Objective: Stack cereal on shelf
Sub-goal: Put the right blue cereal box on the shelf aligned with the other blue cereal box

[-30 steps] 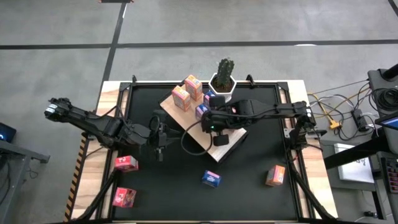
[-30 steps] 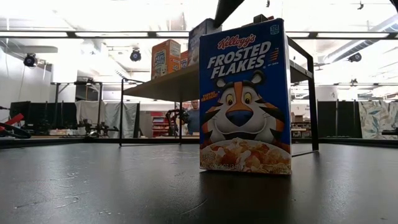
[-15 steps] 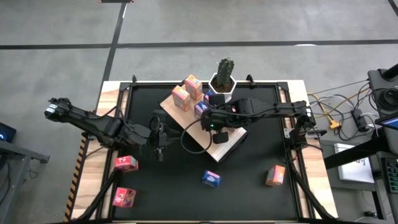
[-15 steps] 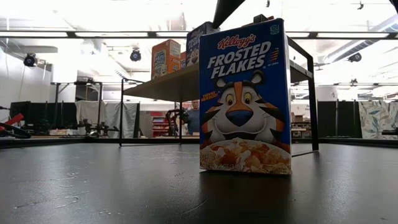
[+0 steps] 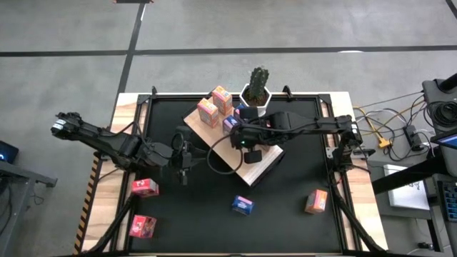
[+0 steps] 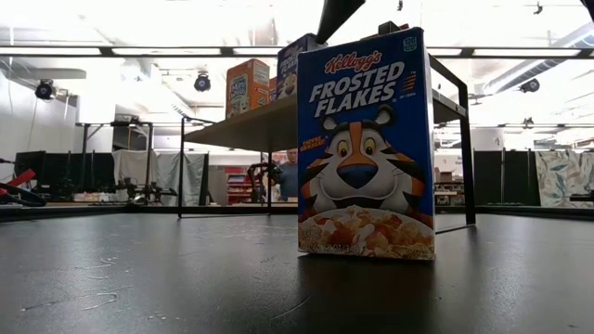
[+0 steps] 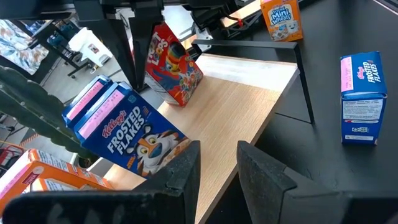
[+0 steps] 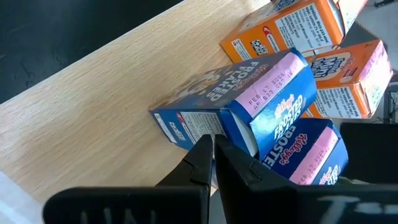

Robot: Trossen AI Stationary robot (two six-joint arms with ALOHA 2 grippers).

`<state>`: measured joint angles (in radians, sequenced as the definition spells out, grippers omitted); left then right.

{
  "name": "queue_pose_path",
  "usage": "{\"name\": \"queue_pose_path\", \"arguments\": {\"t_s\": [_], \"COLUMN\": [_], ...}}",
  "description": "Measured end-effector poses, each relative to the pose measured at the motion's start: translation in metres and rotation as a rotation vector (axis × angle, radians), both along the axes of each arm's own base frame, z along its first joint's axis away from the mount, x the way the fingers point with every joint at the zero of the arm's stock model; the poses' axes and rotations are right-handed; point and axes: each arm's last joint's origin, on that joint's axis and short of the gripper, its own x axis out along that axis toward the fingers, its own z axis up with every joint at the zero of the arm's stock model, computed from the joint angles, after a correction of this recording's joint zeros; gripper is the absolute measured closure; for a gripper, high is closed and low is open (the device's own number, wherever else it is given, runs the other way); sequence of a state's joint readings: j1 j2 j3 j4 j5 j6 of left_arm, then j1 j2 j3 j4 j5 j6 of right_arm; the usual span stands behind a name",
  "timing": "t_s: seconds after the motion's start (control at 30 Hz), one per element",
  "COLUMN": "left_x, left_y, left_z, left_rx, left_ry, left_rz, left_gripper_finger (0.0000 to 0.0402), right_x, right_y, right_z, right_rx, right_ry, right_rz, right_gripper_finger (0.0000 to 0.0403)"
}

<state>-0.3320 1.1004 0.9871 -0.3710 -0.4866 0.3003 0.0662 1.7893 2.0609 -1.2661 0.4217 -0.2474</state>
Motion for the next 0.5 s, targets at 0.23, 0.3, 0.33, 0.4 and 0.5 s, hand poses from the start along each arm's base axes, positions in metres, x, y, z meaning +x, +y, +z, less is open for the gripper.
{"name": "queue_pose_path", "arguments": {"t_s": [0.23, 0.3, 0.33, 0.4, 0.5], "left_x": [0.0000, 0.0000, 0.0000, 0.0000, 0.0000], "left_y": [0.0001, 0.0000, 0.0000, 0.0000, 0.0000], "left_z": [-0.0001, -0.0001, -0.0001, -0.0001, -0.0001], "left_rx": [0.000, 0.000, 0.000, 0.000, 0.000], "left_ry": [0.000, 0.000, 0.000, 0.000, 0.000], "left_rz": [0.000, 0.000, 0.000, 0.000, 0.000], "left_gripper_finger": [0.0313, 0.0313, 0.0313, 0.0313, 0.0313], "right_x": [0.0001, 0.0001, 0.0001, 0.0001, 0.0001], "right_y": [-0.0031, -0.0031, -0.0031, -0.0030, -0.0030], "right_z": [0.0000, 0.0000, 0.0000, 0.0000, 0.0000], "right_rx": [0.000, 0.000, 0.000, 0.000, 0.000], "right_ry": [-0.001, -0.001, -0.001, 0.000, 0.000], "right_rz": [-0.008, -0.008, -0.009, -0.008, -0.008], "right_gripper_finger": [0.0394, 0.0394, 0.0394, 0.0394, 0.0394]}}
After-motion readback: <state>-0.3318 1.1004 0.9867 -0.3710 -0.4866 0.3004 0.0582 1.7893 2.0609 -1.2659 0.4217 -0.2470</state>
